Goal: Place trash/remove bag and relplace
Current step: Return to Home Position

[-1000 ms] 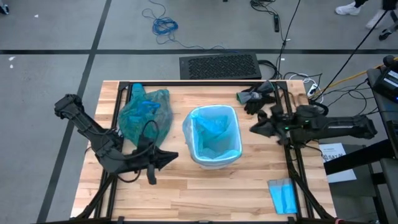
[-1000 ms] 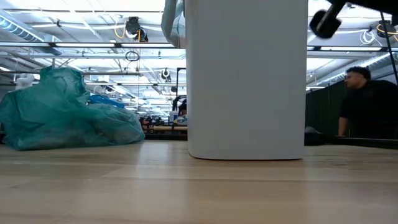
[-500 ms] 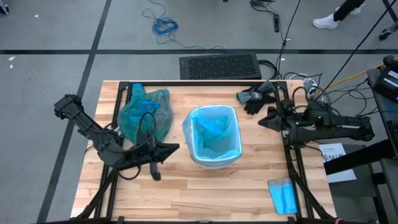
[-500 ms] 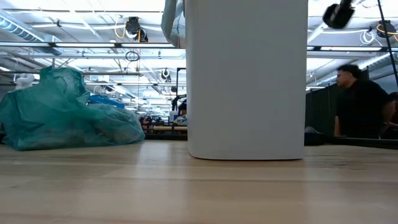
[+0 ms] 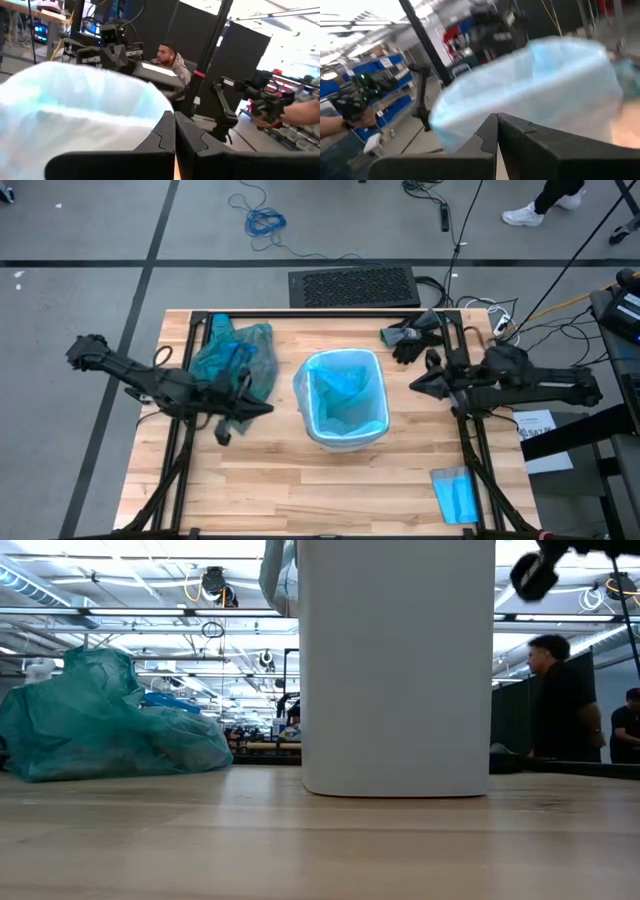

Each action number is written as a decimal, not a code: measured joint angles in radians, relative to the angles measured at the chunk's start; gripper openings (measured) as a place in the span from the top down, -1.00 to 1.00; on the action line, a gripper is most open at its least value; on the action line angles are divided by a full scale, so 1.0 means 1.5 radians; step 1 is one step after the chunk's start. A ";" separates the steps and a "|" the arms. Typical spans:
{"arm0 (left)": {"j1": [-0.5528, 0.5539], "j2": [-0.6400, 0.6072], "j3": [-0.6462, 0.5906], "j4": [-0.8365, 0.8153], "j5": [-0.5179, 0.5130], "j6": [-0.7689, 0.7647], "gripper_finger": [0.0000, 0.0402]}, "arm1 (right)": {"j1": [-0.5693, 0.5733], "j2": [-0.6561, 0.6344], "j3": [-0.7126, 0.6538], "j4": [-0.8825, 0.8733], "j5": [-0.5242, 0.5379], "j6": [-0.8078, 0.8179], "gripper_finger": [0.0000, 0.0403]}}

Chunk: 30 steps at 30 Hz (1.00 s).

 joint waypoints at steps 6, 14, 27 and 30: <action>-0.001 -0.145 -0.118 0.009 0.001 -0.001 1.00 | 0.000 -0.017 -0.073 0.096 0.003 0.019 1.00; -0.001 -0.281 -0.241 0.021 0.001 -0.035 1.00 | 0.000 -0.059 -0.195 0.129 0.004 0.060 1.00; -0.001 -0.388 -0.445 0.199 0.021 -0.042 1.00 | 0.000 -0.095 -0.309 0.222 0.027 0.086 1.00; -0.001 -0.395 -0.445 0.188 0.020 -0.039 1.00 | 0.000 -0.095 -0.309 0.218 0.033 0.084 1.00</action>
